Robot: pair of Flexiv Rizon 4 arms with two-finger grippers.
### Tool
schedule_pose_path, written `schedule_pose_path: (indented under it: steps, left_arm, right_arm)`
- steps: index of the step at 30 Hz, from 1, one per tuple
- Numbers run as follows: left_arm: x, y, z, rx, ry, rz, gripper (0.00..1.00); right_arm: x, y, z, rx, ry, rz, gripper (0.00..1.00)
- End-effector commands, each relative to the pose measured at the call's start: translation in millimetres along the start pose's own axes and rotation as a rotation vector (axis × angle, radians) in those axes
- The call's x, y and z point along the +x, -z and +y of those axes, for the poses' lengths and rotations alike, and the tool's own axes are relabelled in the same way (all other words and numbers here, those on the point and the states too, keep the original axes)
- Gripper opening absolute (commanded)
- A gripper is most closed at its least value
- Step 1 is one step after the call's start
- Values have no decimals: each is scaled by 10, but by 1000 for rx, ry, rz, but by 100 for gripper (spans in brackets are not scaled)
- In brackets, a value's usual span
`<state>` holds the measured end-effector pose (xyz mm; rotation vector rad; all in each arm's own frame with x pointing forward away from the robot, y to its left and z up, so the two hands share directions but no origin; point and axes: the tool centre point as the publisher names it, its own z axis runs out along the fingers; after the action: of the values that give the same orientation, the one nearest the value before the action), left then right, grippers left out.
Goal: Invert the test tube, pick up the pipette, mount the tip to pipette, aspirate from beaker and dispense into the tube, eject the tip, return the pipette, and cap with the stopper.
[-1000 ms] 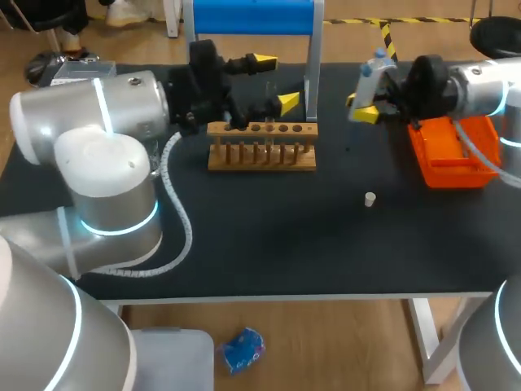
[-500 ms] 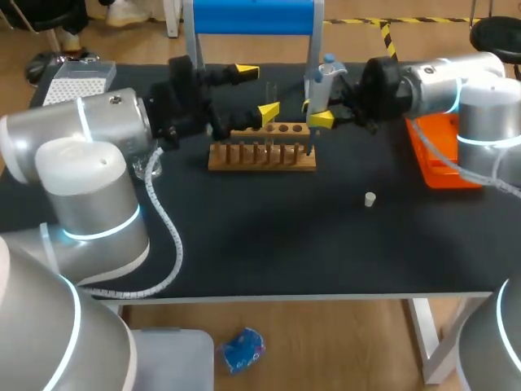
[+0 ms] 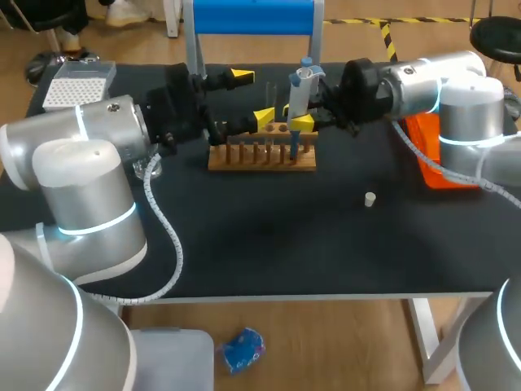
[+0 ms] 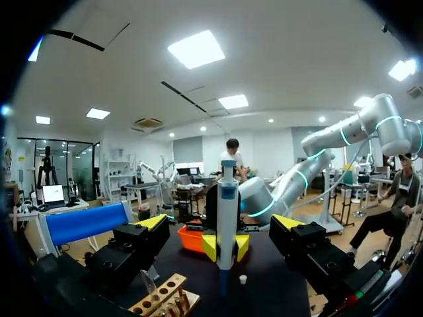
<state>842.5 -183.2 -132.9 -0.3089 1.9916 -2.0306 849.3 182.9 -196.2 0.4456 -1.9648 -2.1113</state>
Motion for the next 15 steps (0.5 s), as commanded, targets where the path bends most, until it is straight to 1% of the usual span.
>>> schedule_pose_path:
  steps: [1,15]
  left_arm:
    - [-3,-6,-7,-12,2,1,100]
    - [-4,-60,93,-47,15,13,100]
  right_arm:
    - [-21,-49,11,7,0,9,0]
    - [-106,-212,9,35,8,28,0]
